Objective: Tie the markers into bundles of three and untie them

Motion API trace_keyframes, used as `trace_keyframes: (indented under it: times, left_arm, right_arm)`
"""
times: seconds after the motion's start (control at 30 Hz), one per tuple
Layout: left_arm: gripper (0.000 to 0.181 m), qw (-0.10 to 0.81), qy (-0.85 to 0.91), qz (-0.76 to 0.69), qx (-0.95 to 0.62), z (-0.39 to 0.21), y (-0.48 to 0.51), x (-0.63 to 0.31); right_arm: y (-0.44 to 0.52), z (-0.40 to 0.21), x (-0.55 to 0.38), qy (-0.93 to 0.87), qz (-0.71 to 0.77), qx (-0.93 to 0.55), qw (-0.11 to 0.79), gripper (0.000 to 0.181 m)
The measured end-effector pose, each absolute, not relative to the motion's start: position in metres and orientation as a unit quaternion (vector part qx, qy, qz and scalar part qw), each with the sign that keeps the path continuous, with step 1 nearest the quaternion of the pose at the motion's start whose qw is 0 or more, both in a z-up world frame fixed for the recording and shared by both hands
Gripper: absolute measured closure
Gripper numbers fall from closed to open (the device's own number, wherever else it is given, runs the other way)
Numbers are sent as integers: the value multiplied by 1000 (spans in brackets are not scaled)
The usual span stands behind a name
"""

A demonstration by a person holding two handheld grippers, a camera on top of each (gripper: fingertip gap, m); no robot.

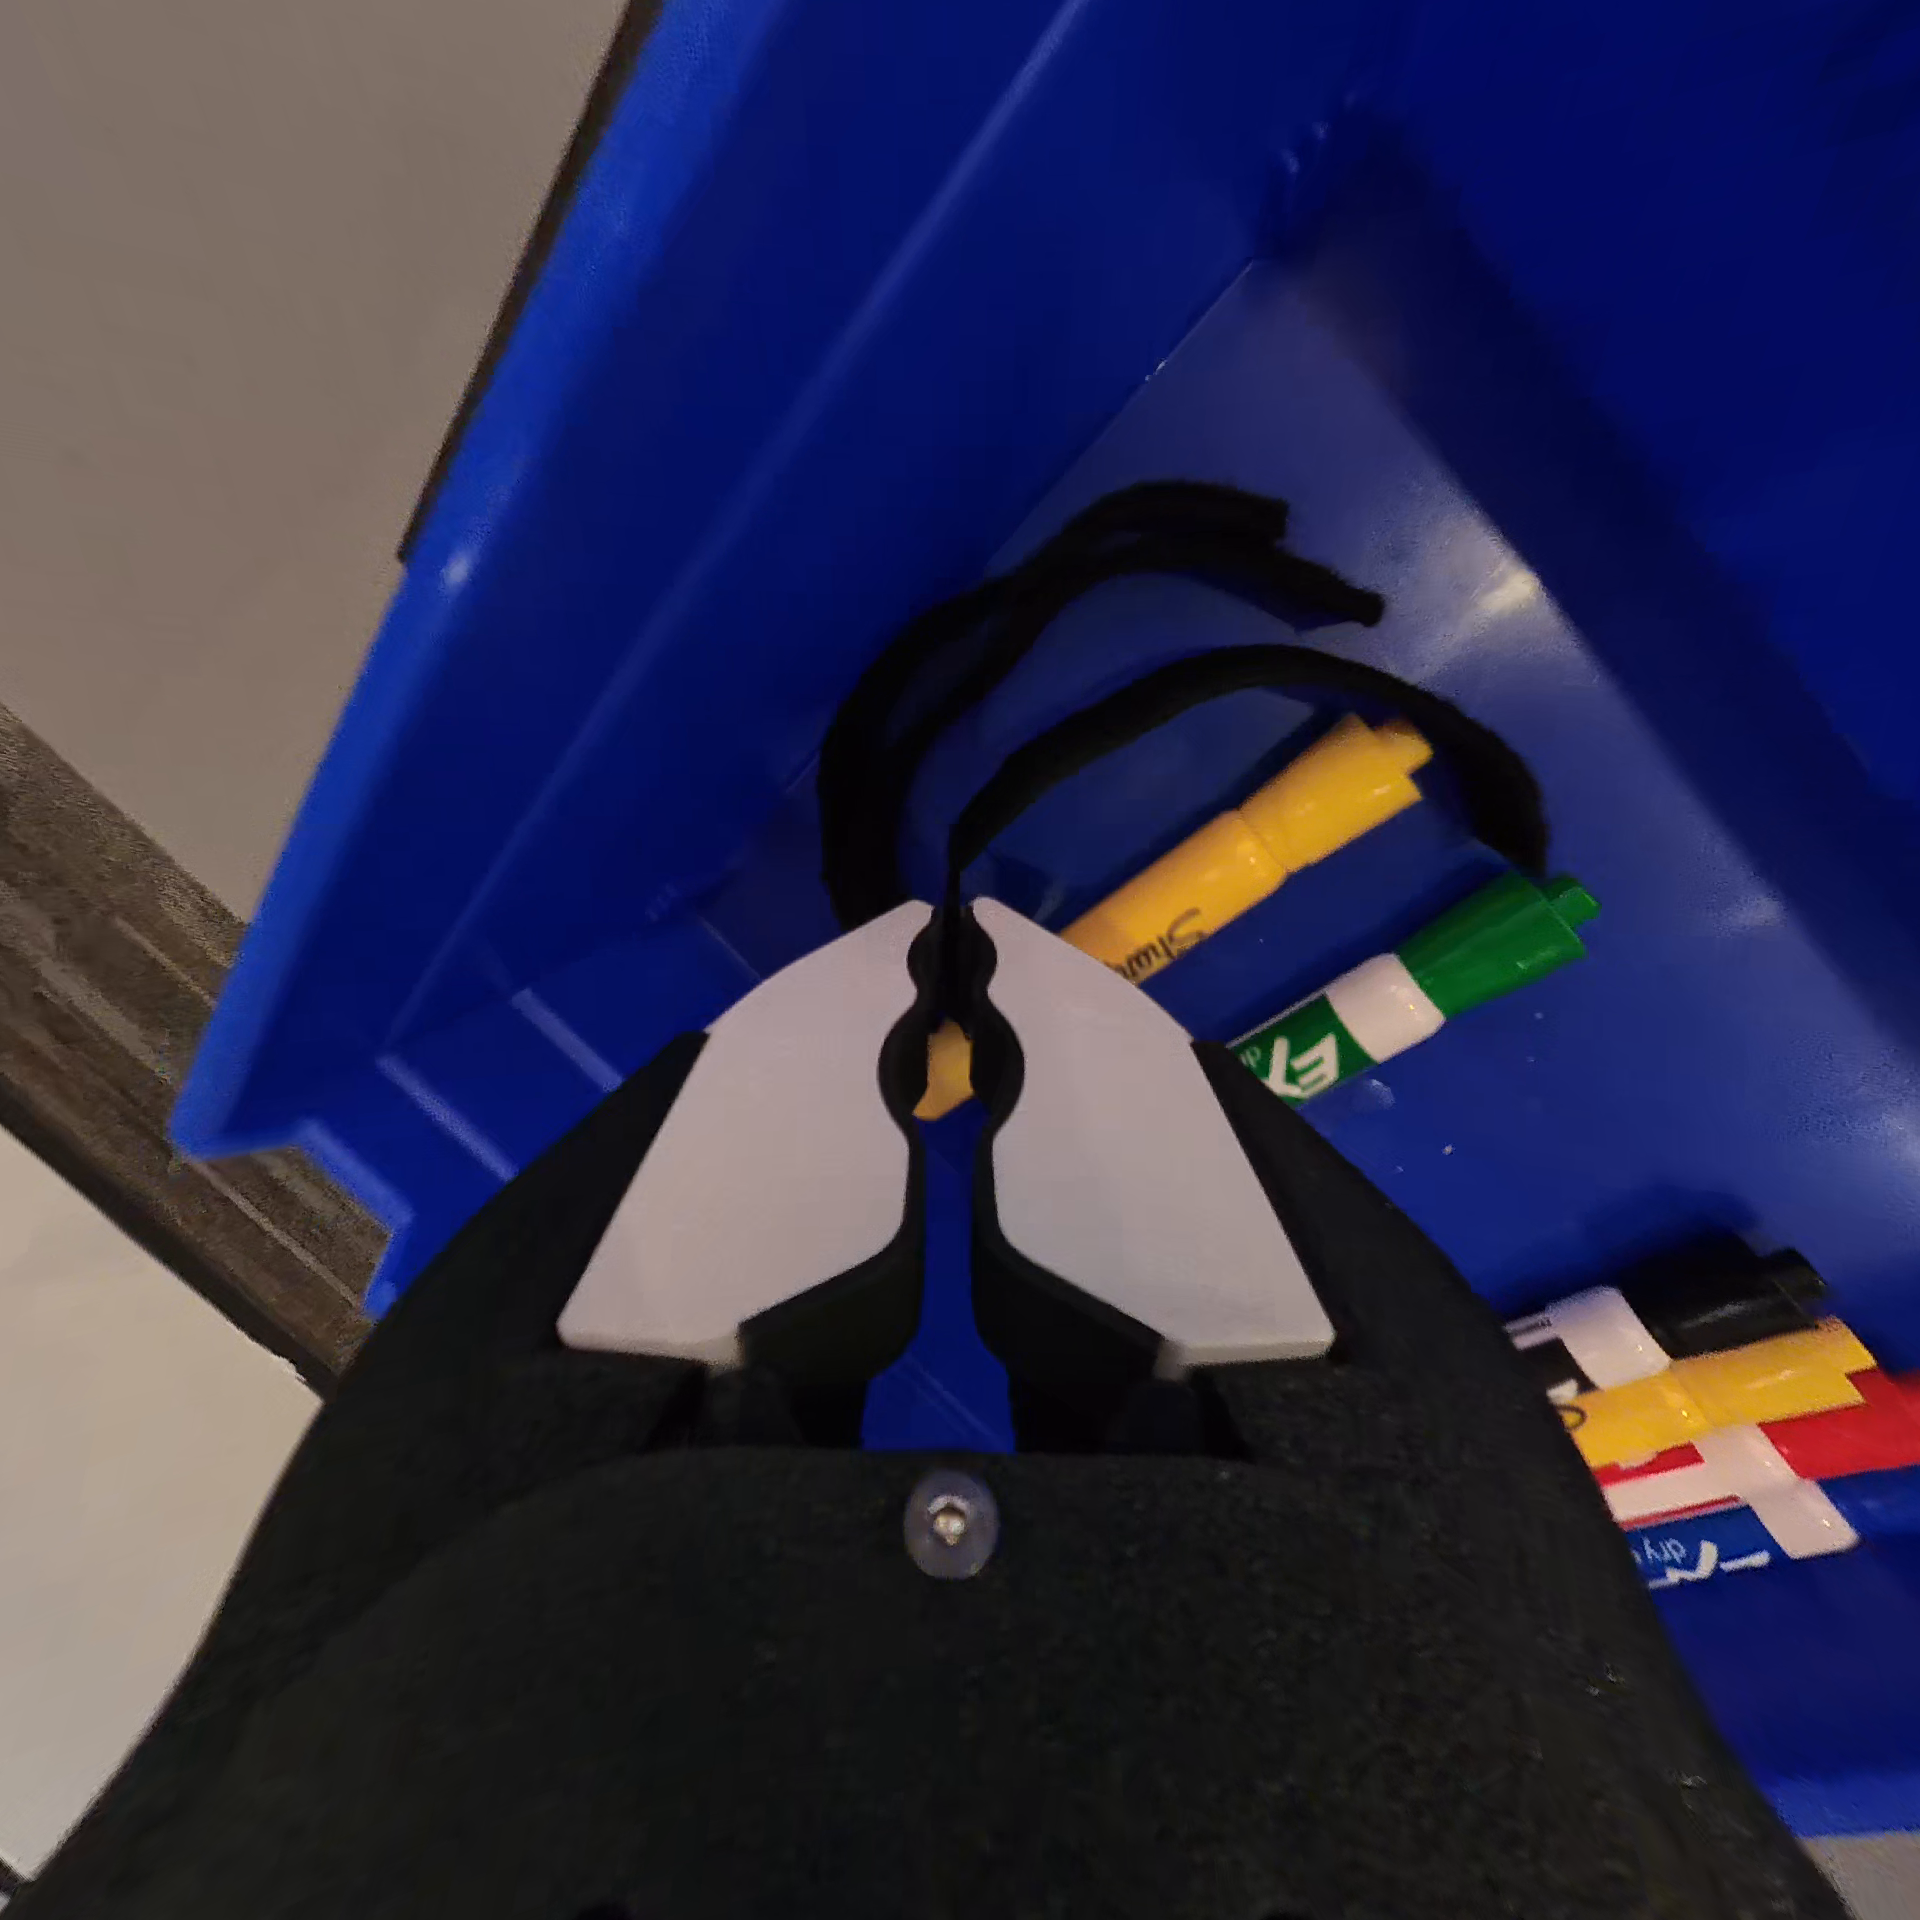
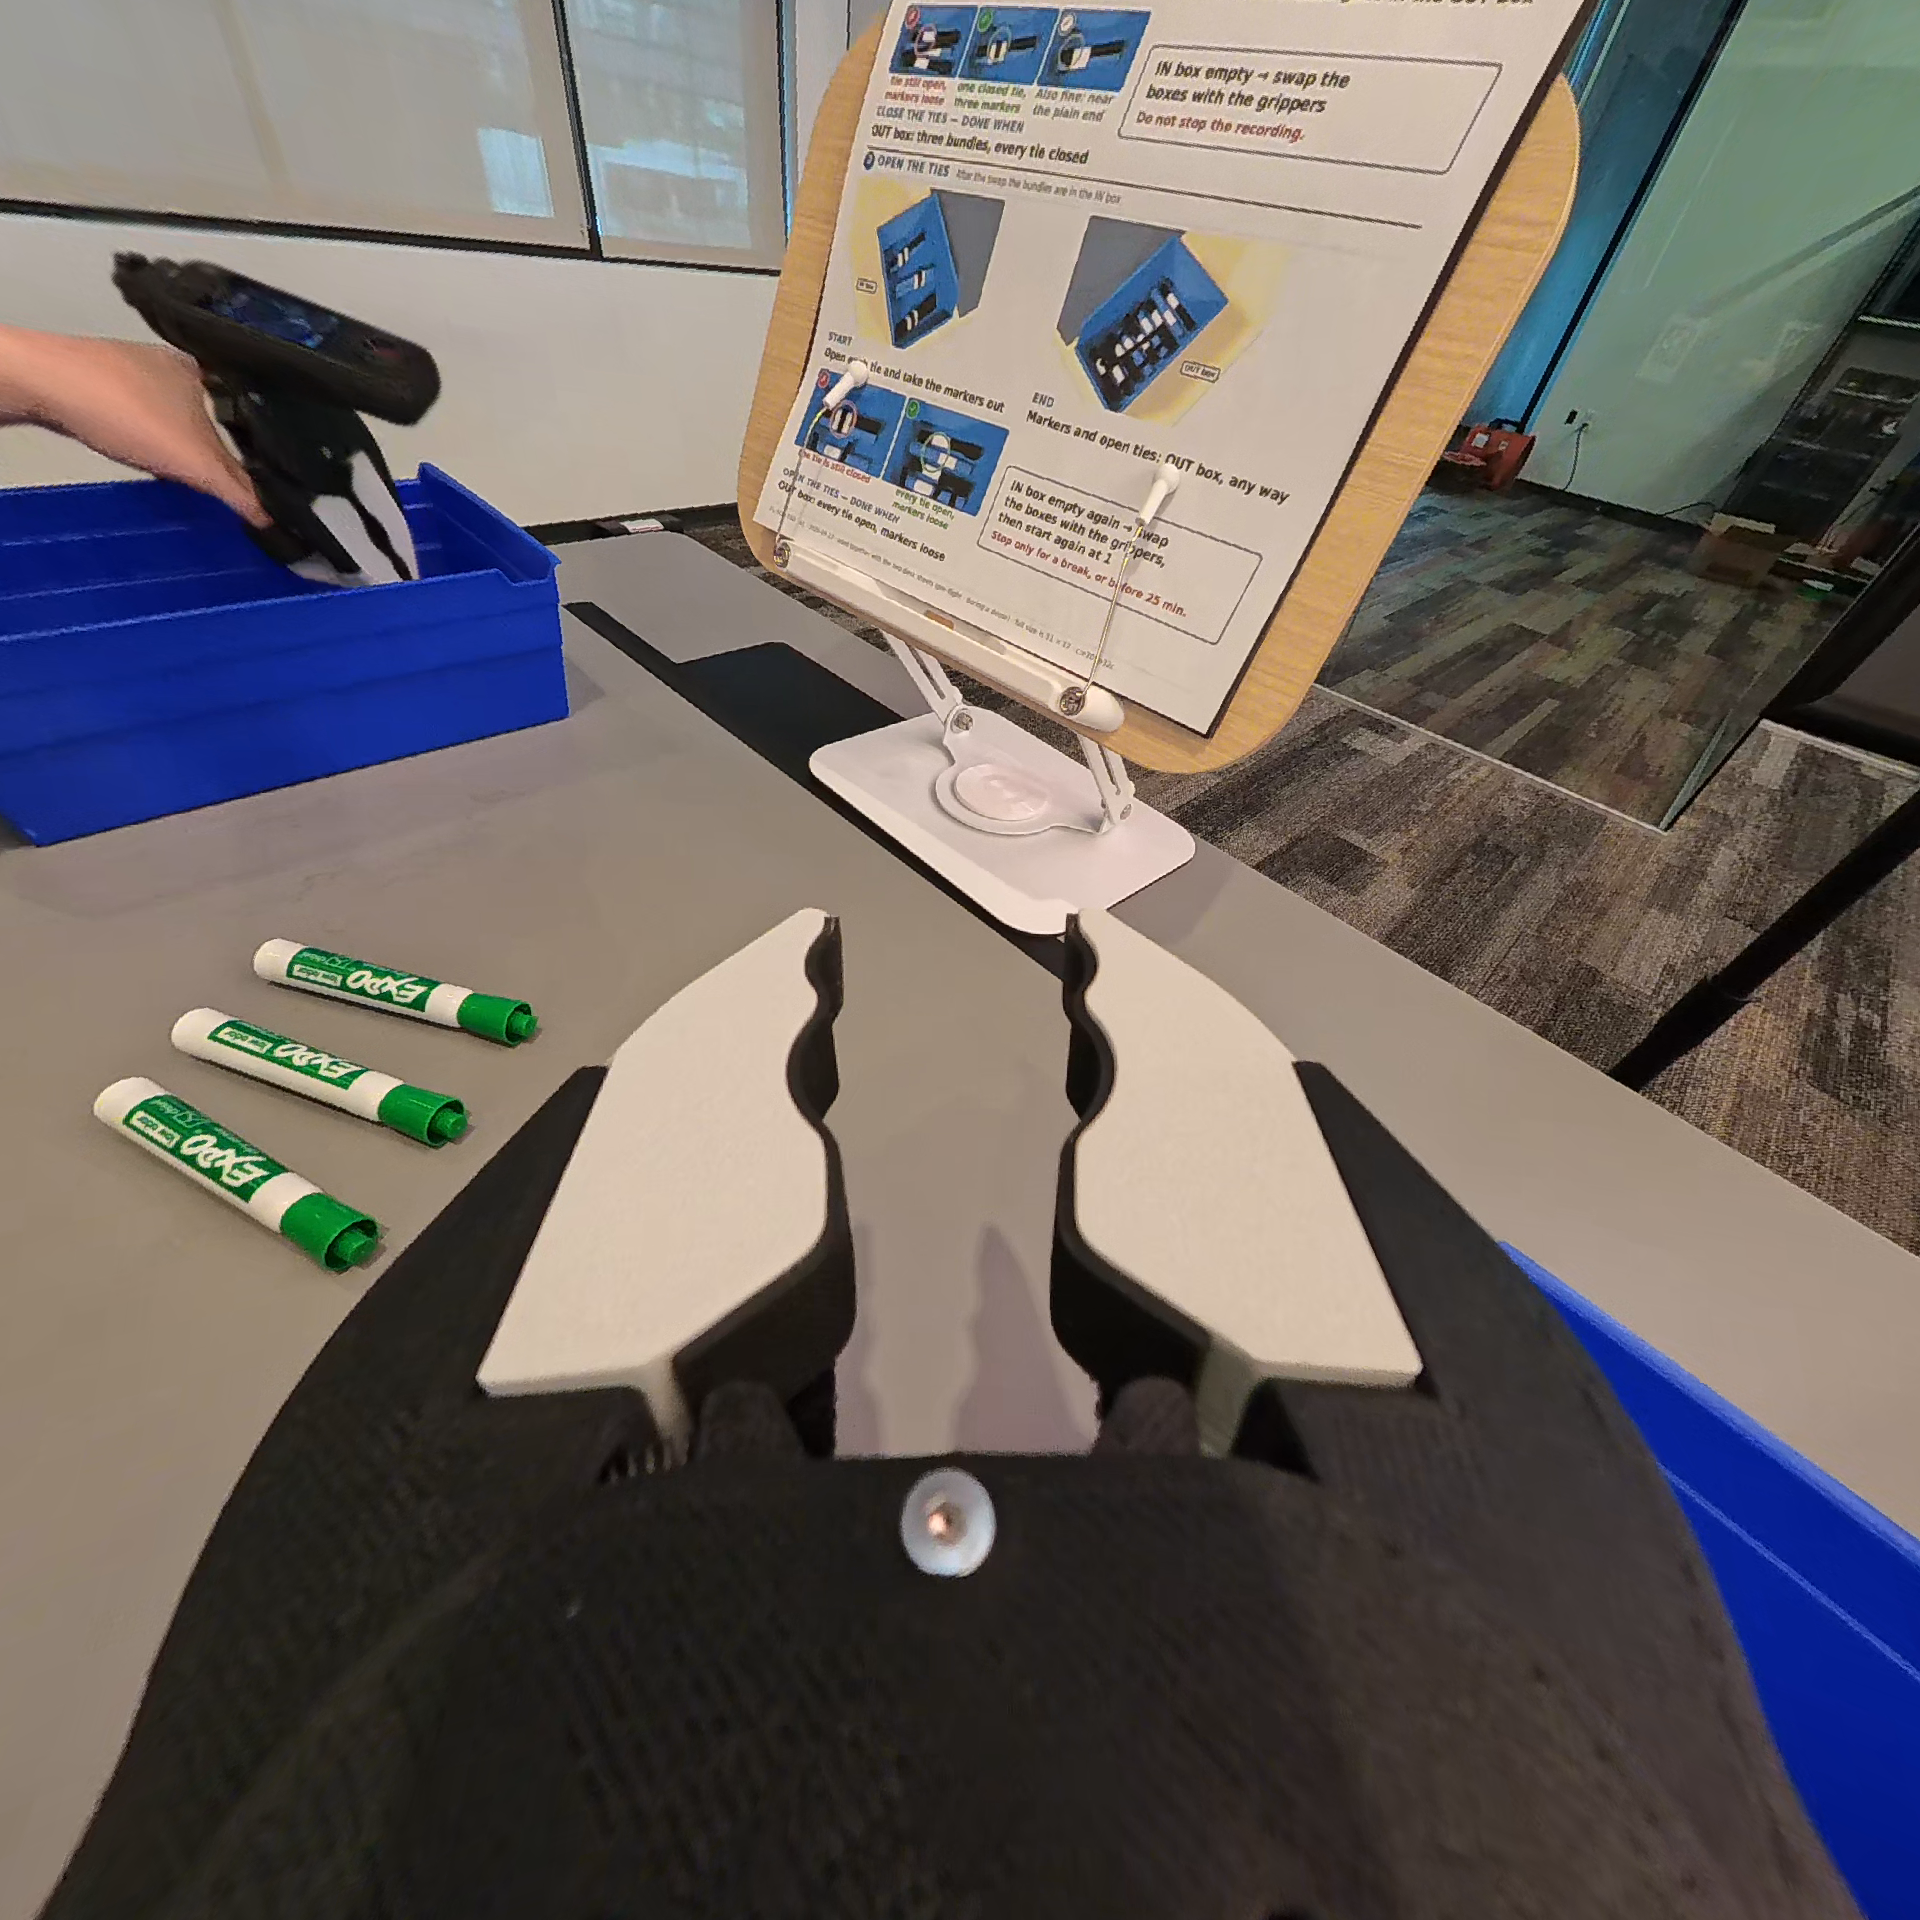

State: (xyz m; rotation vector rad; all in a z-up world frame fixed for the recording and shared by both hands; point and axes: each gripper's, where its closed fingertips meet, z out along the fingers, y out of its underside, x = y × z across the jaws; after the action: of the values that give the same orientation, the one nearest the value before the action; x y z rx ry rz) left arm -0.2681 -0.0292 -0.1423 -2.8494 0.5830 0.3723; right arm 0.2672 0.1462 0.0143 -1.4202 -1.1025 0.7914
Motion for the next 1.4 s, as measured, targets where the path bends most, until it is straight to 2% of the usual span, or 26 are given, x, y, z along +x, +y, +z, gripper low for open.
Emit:
trace_keyframes:
  times: [0.03, 0.4, 0.63, 0.77, 0.93, 1.13, 1.4]
  left_arm:
    - [179, 112, 198, 131, -965, -136, -30, -267]
    - [180, 186, 227, 220, -930, -21, -35, -228]
    - [179, 256, 346, 199, -880, 40, -8, -70]
    - [179, 273, 435, 127, -848, 18, 12, 53]
    - [179, 232, 493, 69, -836, -45, 39, 148]
    - [180, 187, 469, 9, -863, -105, 67, 188]
    - [179, 153, 454, -4, -878, -142, 80, 190]
  right_arm:
    - [146, 14, 267, -467, 335, -601, 555, 139]
    - [139, 27, 268, -468, 343, -586, 566, 140]
    - [132, 42, 278, -470, 336, -575, 579, 140]
    - [132, 43, 293, -478, 305, -584, 581, 140]
    - [128, 46, 306, -482, 294, -586, 581, 140]
    - [130, 40, 316, -486, 284, -595, 574, 140]
    - [135, 34, 314, -482, 301, -597, 565, 140]
